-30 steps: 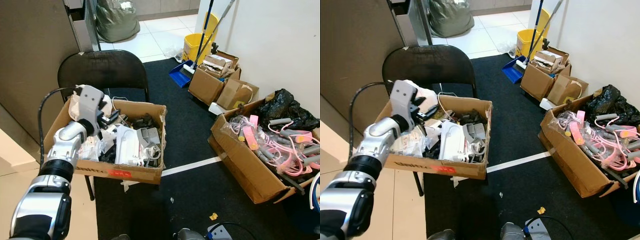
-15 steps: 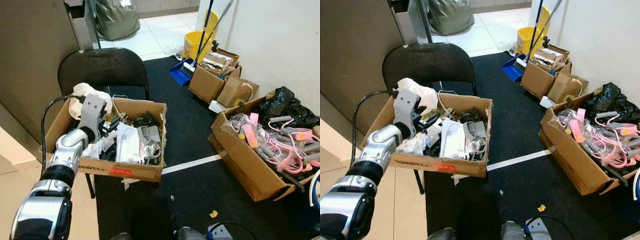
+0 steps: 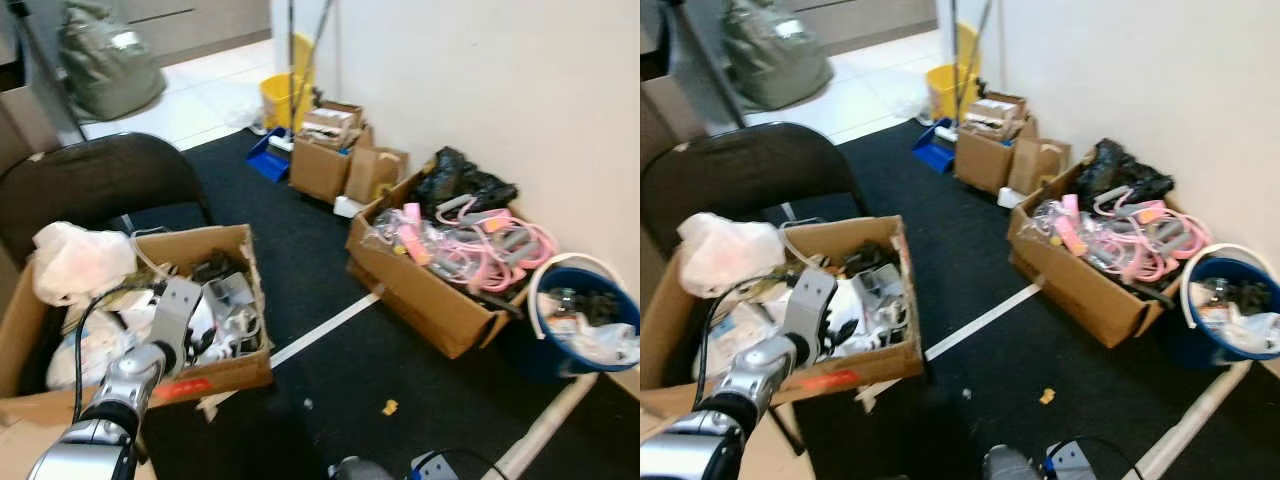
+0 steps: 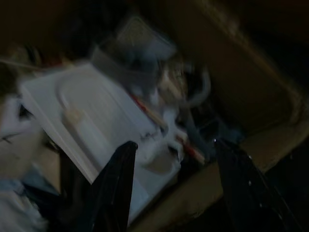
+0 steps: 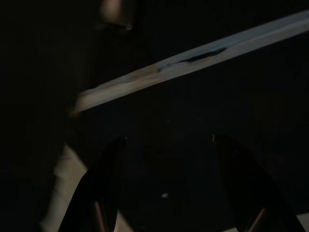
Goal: Picking trash to rubbish bin
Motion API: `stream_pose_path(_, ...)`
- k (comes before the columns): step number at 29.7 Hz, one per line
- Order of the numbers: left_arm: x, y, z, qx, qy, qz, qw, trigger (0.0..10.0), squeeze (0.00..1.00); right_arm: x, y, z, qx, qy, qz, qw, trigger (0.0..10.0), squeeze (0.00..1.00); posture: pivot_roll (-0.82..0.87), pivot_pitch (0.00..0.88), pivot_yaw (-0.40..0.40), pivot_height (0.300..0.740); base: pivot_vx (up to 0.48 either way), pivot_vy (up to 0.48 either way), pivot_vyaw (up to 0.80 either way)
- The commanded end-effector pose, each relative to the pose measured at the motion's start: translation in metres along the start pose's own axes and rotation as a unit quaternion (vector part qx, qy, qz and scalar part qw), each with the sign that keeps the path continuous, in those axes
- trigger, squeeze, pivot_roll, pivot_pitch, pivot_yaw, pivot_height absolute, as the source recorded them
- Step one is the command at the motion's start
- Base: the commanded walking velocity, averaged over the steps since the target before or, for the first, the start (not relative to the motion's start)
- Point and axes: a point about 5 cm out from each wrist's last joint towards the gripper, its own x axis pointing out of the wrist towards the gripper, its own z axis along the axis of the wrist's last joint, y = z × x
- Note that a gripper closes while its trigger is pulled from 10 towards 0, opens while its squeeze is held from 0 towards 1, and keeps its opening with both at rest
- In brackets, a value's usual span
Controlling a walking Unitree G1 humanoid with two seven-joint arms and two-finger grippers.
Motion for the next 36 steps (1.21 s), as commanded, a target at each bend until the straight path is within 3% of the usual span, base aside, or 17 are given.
stream_pose_path(1, -0.003, -0.001, -0.013, -0.002, 0.022, 0.012, 1.0, 10.0, 0.0, 0.0, 0.002, -0.003, 0.004, 0.005, 0.005, 1.0, 10.0, 0.0, 0.01, 0.098, 0.05, 0.74, 0.0, 0.0, -0.8)
stream_pose_path(8, -0.005, 0.006, -0.013, 0.028, 0.017, 0.047, 0.998, 10.0, 0.0, 0.0, 0.002, -0.002, 0.003, 0.004, 0.005, 1.0, 10.0, 0.0, 0.01, 0.095, 0.048, 0.74, 0.0, 0.0, -0.8)
stream_pose_path(9, -0.01, 0.034, 0.007, 0.043, -0.021, 0.152, 0.987, 10.0, 0.0, 0.0, 0.003, -0.002, 0.002, 0.003, 0.005, 1.0, 10.0, 0.0, 0.01, 0.089, 0.048, 0.74, 0.0, 0.0, -0.8)
stream_pose_path(10, -0.01, 0.034, 0.007, 0.043, -0.021, 0.152, 0.987, 10.0, 0.0, 0.0, 0.003, -0.002, 0.002, 0.003, 0.005, 1.0, 10.0, 0.0, 0.01, 0.089, 0.048, 0.74, 0.0, 0.0, -0.8)
stream_pose_path(12, -0.016, 0.055, 0.023, 0.037, -0.049, 0.226, 0.972, 10.0, 0.0, 0.0, 0.003, -0.001, 0.0, 0.003, 0.006, 1.0, 10.0, 0.0, 0.01, 0.082, 0.047, 0.74, 0.0, 0.0, -0.8)
stream_pose_path(14, -0.017, 0.061, 0.029, 0.033, -0.057, 0.24, 0.969, 10.0, 0.0, 0.0, 0.003, -0.001, -0.001, 0.003, 0.007, 1.0, 10.0, 0.0, 0.01, 0.082, 0.047, 0.74, 0.0, 0.0, -0.8)
stream_pose_path(17, -0.015, 0.06, 0.039, 0.014, -0.079, 0.22, 0.972, 10.0, 0.0, 0.0, 0.003, -0.001, 0.0, 0.003, 0.007, 1.0, 10.0, 0.0, 0.01, 0.082, 0.047, 0.74, 0.0, 0.0, -0.8)
stream_pose_path(18, -0.009, 0.051, 0.047, 0.004, -0.099, 0.18, 0.979, 10.0, 0.0, 0.0, 0.003, -0.001, 0.001, 0.002, 0.007, 1.0, 10.0, 0.0, 0.01, 0.082, 0.047, 0.74, 0.0, 0.0, -0.8)
stream_pose_path(23, -0.002, 0.033, 0.049, -0.001, -0.111, 0.123, 0.986, 10.0, 0.0, 0.0, 0.003, -0.001, 0.003, 0.002, 0.007, 1.0, 10.0, 0.0, 0.01, 0.085, 0.056, 0.74, 0.0, 0.0, -0.8)
stream_pose_path(24, 0.002, 0.021, 0.046, -0.004, -0.111, 0.086, 0.99, 10.0, 0.0, 0.0, 0.003, -0.002, 0.004, 0.003, 0.008, 1.0, 10.0, 0.0, 0.01, 0.085, 0.056, 0.74, 0.0, 0.0, -0.8)
stream_pose_path(29, 0.006, 0.001, 0.031, -0.015, -0.086, 0.024, 0.996, 10.0, 0.0, 0.0, 0.003, -0.002, 0.006, 0.005, 0.008, 1.0, 10.0, 0.0, 0.0, 0.092, 0.055, 0.74, 0.0, 0.0, -0.8)
stream_pose_path(36, 0.005, -0.007, 0.014, -0.012, -0.049, 0.001, 0.999, 10.0, 0.0, 0.0, 0.003, -0.003, 0.006, 0.006, 0.008, 1.0, 10.0, 0.0, 0.0, 0.095, 0.056, 0.74, 0.0, 0.0, -0.8)
